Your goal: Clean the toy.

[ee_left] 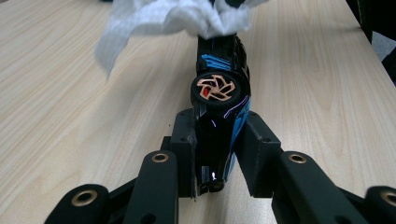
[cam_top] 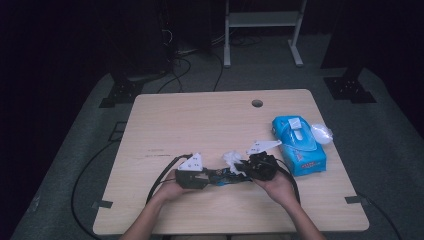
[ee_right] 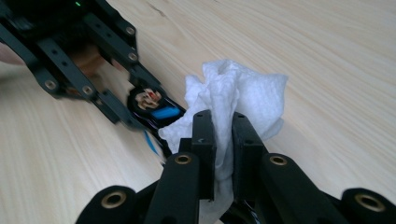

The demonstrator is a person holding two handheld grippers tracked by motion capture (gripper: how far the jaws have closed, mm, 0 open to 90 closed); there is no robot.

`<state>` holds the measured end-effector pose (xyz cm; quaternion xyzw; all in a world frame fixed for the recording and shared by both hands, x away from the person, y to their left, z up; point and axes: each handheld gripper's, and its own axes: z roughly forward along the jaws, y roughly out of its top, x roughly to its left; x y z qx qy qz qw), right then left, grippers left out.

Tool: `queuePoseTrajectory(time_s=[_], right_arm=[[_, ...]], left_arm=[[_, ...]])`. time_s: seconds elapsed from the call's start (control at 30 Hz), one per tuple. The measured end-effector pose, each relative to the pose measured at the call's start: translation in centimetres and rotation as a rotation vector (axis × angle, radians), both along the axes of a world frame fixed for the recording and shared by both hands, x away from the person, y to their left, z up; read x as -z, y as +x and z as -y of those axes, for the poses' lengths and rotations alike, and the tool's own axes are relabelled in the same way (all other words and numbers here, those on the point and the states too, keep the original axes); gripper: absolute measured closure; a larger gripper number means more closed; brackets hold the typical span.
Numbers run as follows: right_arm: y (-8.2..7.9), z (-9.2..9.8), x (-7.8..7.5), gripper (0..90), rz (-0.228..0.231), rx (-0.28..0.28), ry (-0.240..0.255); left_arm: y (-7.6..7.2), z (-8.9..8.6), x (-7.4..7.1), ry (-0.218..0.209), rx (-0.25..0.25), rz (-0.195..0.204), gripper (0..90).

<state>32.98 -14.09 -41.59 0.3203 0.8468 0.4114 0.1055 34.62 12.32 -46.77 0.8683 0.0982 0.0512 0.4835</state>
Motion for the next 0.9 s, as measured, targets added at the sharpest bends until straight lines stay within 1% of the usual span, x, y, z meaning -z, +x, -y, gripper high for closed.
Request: queuePoseTrajectory(time_s=[0.07,0.17,0.2,0.23,0.27,0.33,0.37,0.4,0.43,0.47,0.53,0.57,0.67,0.73,0.8,0.9], right_arm=[[0.0,0.7,-0.1,81.6,0.008,0.015,-0.015],[-0.1,1.3,-0.1,81.5,0.005,0.035,-0.009],[-0.1,1.1,-0.1,81.5,0.015,0.031,-0.016],[-0.2,0.8,-0.1,81.5,0.012,0.025,-0.012],[-0.2,0.3,-0.1,81.5,0.008,0.012,-0.008],[-0.3,-0.9,0.0,81.5,0.015,-0.023,-0.009],[-0.3,-1.5,0.0,81.5,0.010,-0.038,-0.006],[-0.3,-2.0,0.0,81.5,0.016,-0.052,-0.013],[-0.3,-2.3,0.0,81.5,0.019,-0.055,-0.016],[-0.4,-2.6,-0.1,81.5,0.029,-0.058,-0.034],[-0.3,-2.3,-0.1,81.6,0.031,-0.054,-0.041],[-0.3,-1.8,-0.1,81.6,0.038,-0.042,-0.049],[-0.1,-0.4,-0.2,81.6,0.029,0.002,-0.042],[-0.1,0.2,-0.2,81.6,0.016,0.016,-0.027],[-0.2,0.0,-0.2,81.5,0.022,0.017,-0.030],[-0.3,-0.9,-0.1,81.5,0.019,-0.021,-0.018]], left_arm=[[0.0,0.0,0.0,0.001,-0.001,-0.001,69.4],[0.0,0.1,0.0,-0.001,-0.004,0.000,69.4],[0.0,0.1,0.0,-0.001,-0.004,0.000,69.5],[0.0,0.2,0.0,-0.001,-0.003,0.000,69.4],[0.0,0.2,0.0,-0.001,-0.004,0.001,69.4],[-0.1,0.2,0.0,0.004,-0.002,0.004,69.5],[-0.1,0.2,0.0,0.004,-0.002,0.004,69.6],[-0.1,0.1,0.0,0.010,0.002,0.004,69.6],[0.0,0.0,0.1,0.009,0.001,-0.002,69.6],[0.0,0.0,0.1,0.010,0.001,-0.005,69.7],[0.0,-0.1,0.1,0.009,0.000,-0.004,69.8],[0.0,0.0,0.1,0.009,0.000,-0.005,69.9],[0.0,0.0,0.1,0.007,-0.003,-0.010,69.9],[0.0,0.1,0.1,0.007,-0.003,-0.007,70.0],[0.0,0.1,0.1,0.008,-0.002,-0.008,70.0],[0.0,0.2,0.1,0.012,-0.002,-0.005,70.1]])
